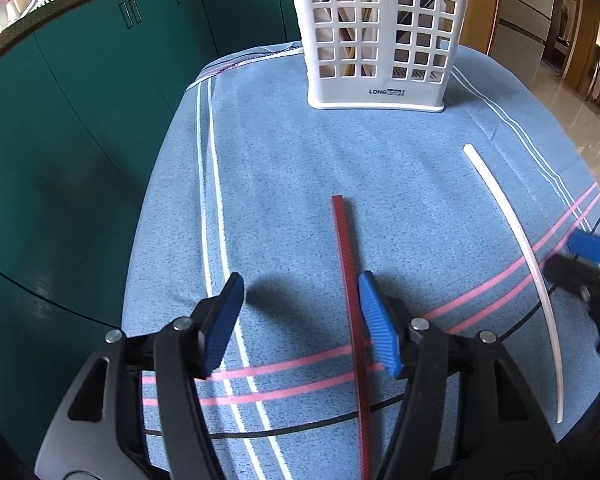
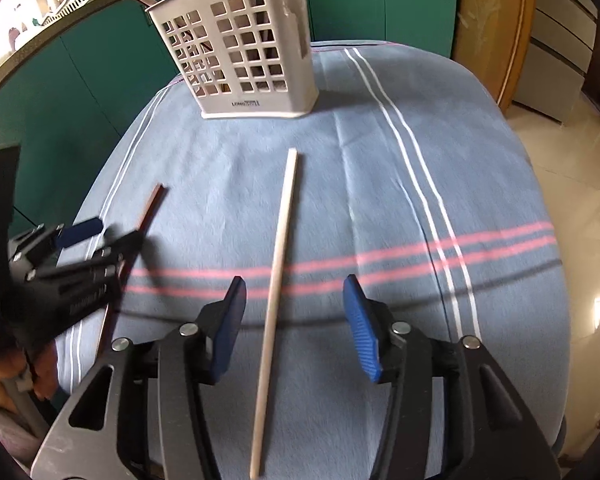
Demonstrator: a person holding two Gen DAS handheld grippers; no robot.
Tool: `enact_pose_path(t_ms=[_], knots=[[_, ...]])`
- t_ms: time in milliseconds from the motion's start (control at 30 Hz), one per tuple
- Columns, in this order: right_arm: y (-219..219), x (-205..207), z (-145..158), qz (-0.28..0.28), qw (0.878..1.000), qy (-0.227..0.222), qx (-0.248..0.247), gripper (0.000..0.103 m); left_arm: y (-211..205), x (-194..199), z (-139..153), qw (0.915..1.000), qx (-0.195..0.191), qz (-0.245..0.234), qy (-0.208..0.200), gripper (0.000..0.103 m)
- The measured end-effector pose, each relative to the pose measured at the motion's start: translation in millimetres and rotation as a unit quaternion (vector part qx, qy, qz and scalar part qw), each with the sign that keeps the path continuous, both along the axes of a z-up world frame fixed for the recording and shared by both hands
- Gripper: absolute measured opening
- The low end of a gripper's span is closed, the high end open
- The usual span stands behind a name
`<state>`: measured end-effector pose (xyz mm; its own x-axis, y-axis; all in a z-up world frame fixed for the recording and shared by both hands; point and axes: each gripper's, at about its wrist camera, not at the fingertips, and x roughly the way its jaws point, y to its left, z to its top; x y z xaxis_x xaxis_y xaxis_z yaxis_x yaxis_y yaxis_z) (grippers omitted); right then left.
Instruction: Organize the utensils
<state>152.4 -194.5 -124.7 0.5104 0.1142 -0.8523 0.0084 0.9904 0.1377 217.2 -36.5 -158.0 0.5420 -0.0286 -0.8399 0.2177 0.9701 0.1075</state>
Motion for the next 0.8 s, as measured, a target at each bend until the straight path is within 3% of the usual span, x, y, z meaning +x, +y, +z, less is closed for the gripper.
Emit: enact_pose_path(t_ms=[300, 467, 667, 800], knots=[[16.6, 66.7, -9.6, 0.008, 0.999, 0.014, -0.048, 0.048, 4.0, 9.2, -0.7, 0.9999, -0.006, -0.01, 0.005, 0.064], [33.8, 80.3, -14.4, 0.038, 0.998, 0.018, -0.053, 0.01, 11.2, 13.7, -0.7, 0.9996, -0.025, -0.004, 0.013, 0.054], [38.0, 61.3, -15.5, 0.062, 0.997, 0.018, -0.041, 0.007, 15.2, 15.0, 0.4, 0.9992, -0.033, -0.001, 0.022, 0.05], [20.0, 50.0, -14.8, 0.028, 0.999, 0.019, -0.038, 0.008, 12.4, 18.0, 0.8, 0.9994, -0.028, -0.001, 0.021, 0.05]])
